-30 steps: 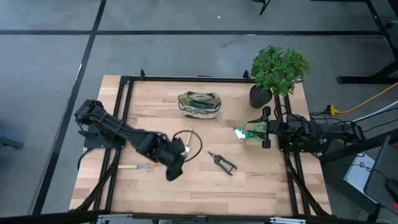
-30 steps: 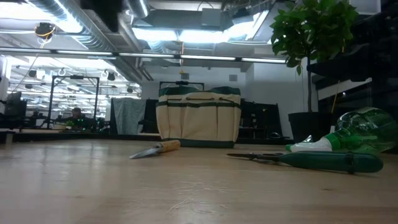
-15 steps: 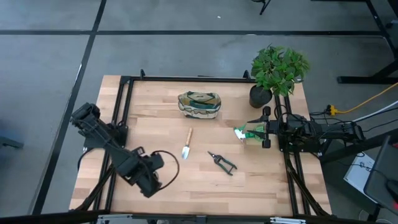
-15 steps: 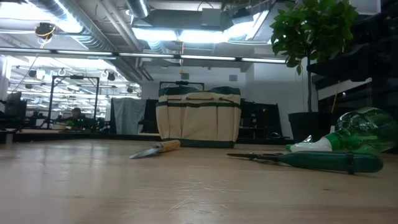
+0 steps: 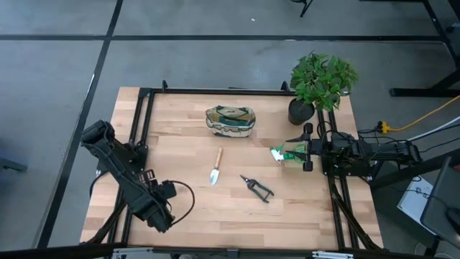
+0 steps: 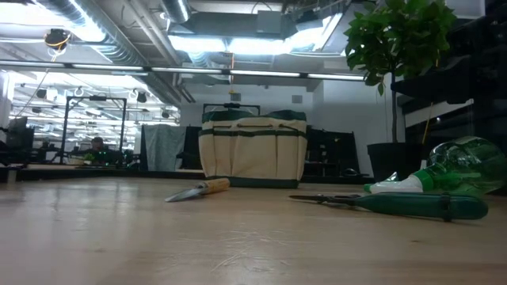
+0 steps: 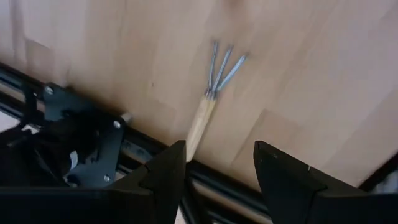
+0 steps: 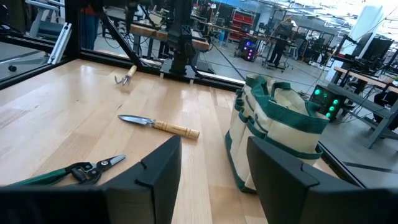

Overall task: Pick & Place Garden tools in Gardening bag
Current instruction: Put the brown hand rake into the light brown gardening bag

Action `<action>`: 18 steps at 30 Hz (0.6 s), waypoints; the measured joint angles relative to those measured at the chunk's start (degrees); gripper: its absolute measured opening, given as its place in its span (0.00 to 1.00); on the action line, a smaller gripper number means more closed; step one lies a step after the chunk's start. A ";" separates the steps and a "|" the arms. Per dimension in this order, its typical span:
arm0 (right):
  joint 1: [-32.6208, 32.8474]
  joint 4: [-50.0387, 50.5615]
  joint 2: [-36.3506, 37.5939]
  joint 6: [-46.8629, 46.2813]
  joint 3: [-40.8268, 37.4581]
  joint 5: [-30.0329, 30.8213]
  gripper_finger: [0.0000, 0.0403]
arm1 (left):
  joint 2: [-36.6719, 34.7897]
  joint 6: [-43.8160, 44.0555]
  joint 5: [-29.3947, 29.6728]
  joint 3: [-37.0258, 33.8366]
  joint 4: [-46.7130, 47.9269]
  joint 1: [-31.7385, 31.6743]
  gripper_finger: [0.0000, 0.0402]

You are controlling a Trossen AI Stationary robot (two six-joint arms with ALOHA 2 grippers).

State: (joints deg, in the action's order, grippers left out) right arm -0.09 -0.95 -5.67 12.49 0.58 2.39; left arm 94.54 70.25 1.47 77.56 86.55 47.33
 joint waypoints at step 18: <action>0.00 0.00 0.00 0.00 0.00 0.00 0.46 | -0.02 -3.53 1.34 -20.88 -15.52 0.59 0.46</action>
State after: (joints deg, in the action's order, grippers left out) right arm -0.10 -0.95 -5.67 12.49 0.58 2.39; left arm 94.52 66.72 2.81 56.68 71.04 47.92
